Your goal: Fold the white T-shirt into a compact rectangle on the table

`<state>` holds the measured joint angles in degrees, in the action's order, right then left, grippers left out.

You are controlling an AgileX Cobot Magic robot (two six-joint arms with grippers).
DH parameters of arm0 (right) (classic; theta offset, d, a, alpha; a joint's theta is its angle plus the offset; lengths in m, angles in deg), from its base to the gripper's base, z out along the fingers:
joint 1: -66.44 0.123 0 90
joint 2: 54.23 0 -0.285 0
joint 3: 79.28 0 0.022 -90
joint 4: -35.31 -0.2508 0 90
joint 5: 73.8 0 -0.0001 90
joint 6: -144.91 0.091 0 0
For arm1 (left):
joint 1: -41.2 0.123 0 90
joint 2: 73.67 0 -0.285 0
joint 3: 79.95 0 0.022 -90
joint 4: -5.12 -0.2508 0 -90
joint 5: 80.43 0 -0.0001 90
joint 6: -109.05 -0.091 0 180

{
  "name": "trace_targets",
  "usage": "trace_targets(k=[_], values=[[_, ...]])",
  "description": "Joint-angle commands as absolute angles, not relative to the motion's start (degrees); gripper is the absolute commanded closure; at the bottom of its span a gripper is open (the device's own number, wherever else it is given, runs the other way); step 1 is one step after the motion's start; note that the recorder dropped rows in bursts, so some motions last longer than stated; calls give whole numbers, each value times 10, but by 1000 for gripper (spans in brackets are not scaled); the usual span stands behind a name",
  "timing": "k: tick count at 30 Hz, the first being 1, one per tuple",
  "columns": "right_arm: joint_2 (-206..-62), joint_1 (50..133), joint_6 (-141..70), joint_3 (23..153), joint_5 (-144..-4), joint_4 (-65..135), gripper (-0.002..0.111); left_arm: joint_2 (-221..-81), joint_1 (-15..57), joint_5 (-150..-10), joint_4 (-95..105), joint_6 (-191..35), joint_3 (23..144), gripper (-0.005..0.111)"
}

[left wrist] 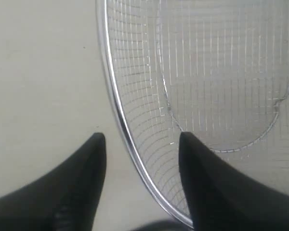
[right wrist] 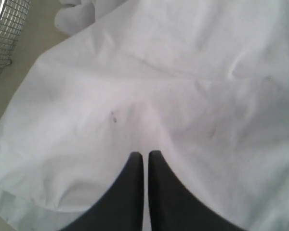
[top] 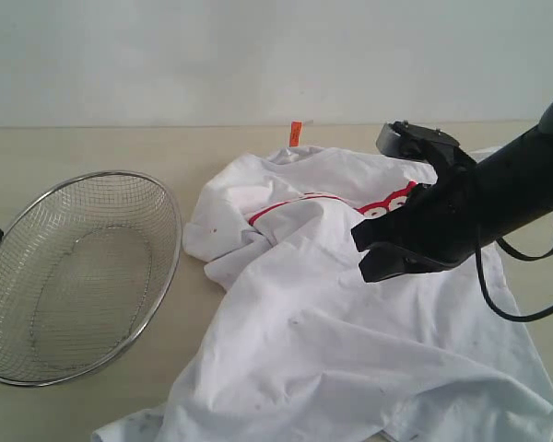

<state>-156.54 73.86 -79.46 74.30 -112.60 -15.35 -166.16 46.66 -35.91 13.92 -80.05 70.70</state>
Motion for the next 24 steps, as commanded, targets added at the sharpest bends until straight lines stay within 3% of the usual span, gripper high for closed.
trace_targets(k=[1, 16, 18, 21, 24], values=[[-1559, 740, -802, 741, -1131, -154, 109, -1691, 469, -377, 144, -792, 703, 61], [-1559, 740, -810, 741, -1123, -158, 109, -1766, 508, -428, 212, -817, 703, 62], [-1559, 740, -810, 741, -1124, -158, 109, -1767, 508, -441, 222, -826, 703, 69], [-1559, 740, -817, 741, -1123, -165, 109, -1767, 508, -450, 220, -827, 703, 102], [-1559, 740, -818, 741, -1124, -166, 109, -1767, 509, -451, 206, -824, 703, 102]])
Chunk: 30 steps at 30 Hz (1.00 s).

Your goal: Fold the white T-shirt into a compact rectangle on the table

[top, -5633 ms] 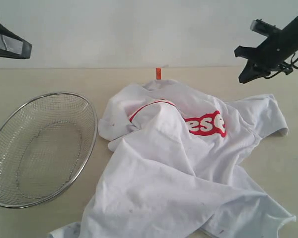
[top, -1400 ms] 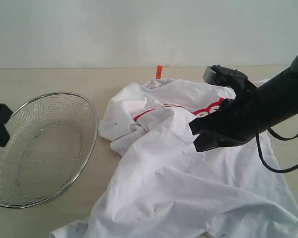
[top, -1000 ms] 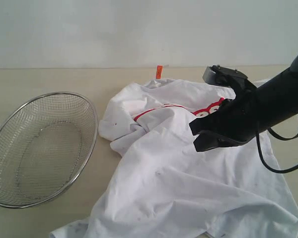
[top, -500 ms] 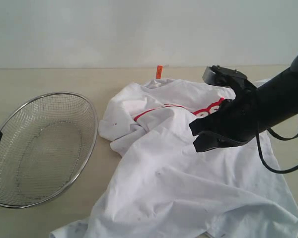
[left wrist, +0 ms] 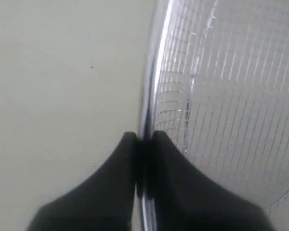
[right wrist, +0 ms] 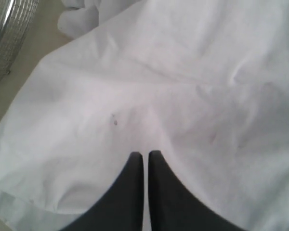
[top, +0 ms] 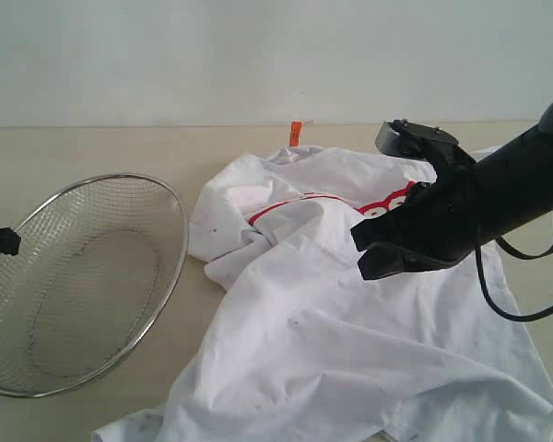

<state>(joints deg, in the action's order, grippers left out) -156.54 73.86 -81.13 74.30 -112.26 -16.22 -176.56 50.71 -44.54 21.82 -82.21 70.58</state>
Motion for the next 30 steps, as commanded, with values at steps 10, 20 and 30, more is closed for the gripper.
trace_targets(k=[10, 20, 30], values=[[-1559, 740, -819, 741, -1127, -166, 109, -1767, 544, -444, 158, -777, 703, 102], [-1559, 740, -819, 741, -1129, -167, 109, -1767, 585, -461, 166, -778, 703, 102], [-1559, 740, -819, 741, -1129, -167, 109, -1767, 600, -455, 151, -802, 722, 102]])
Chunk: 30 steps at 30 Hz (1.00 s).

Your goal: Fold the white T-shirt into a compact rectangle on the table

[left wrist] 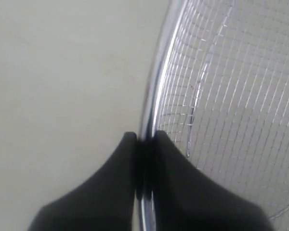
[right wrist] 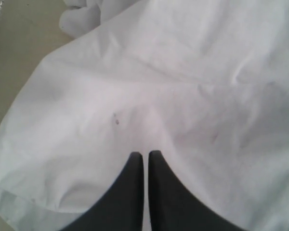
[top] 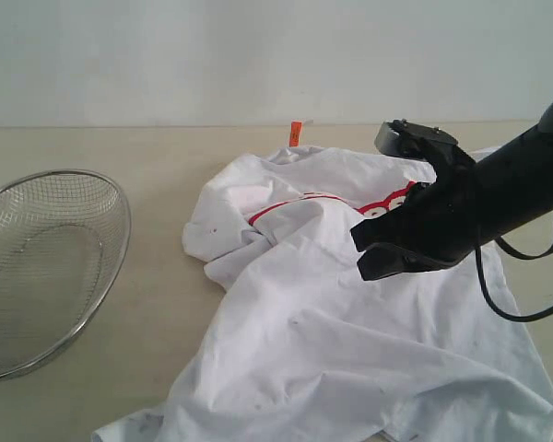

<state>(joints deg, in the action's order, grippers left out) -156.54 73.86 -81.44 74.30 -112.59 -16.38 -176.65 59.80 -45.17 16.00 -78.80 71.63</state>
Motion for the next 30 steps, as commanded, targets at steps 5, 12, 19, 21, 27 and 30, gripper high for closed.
trace_targets(k=[5, 12, 19, 21, 27, 30], values=[[-1559, 740, -821, 741, -1129, -167, 109, -1767, 600, -451, 145, -791, 722, 97], [-1559, 740, -821, 741, -1128, -167, 109, -1767, 600, -445, 155, -791, 722, 56], [-1559, 740, -821, 741, -1128, -167, 109, -1727, 600, -430, 183, -793, 743, 53], [-1559, 740, -821, 741, -1128, -167, 109, -1705, 600, -410, 204, -800, 762, 53], [-1559, 740, -821, 741, -1124, -167, 109, -1638, 598, -342, 413, -941, 781, 53], [-1559, 740, -819, 741, -1128, -167, 109, -1617, 593, -256, 550, -1033, 780, 64]])
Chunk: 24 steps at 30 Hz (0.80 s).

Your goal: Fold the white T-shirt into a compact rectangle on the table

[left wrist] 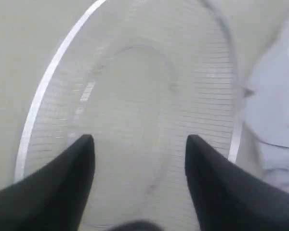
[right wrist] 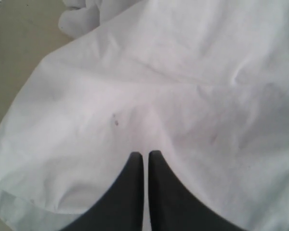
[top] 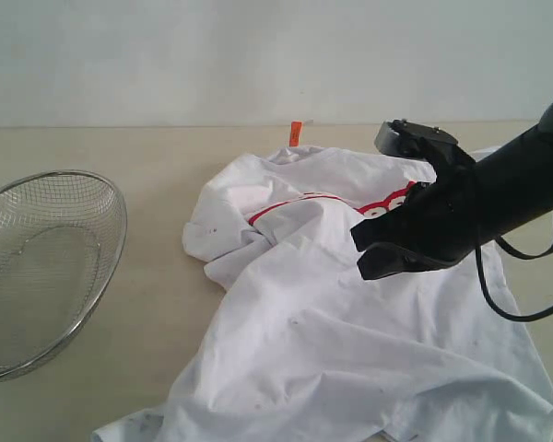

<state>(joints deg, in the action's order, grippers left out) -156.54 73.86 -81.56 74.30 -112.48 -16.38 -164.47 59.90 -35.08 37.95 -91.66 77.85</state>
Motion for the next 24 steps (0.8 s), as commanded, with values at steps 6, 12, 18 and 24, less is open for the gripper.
trace_targets(k=[6, 12, 18, 24], values=[[-1527, 740, -805, 724, -1162, -167, 109, -1560, 501, -223, 627, -1130, 731, 102], [-1411, 740, -758, 645, -1168, -154, 109, -1528, 405, -247, 679, -1190, 672, 102], [-1365, 740, -607, 564, -1186, -1, 109, -1528, 323, -308, 618, -1196, 637, 102], [-1365, 740, -588, 512, -1192, 33, 109, -1528, 268, -311, 584, -1172, 634, 102]])
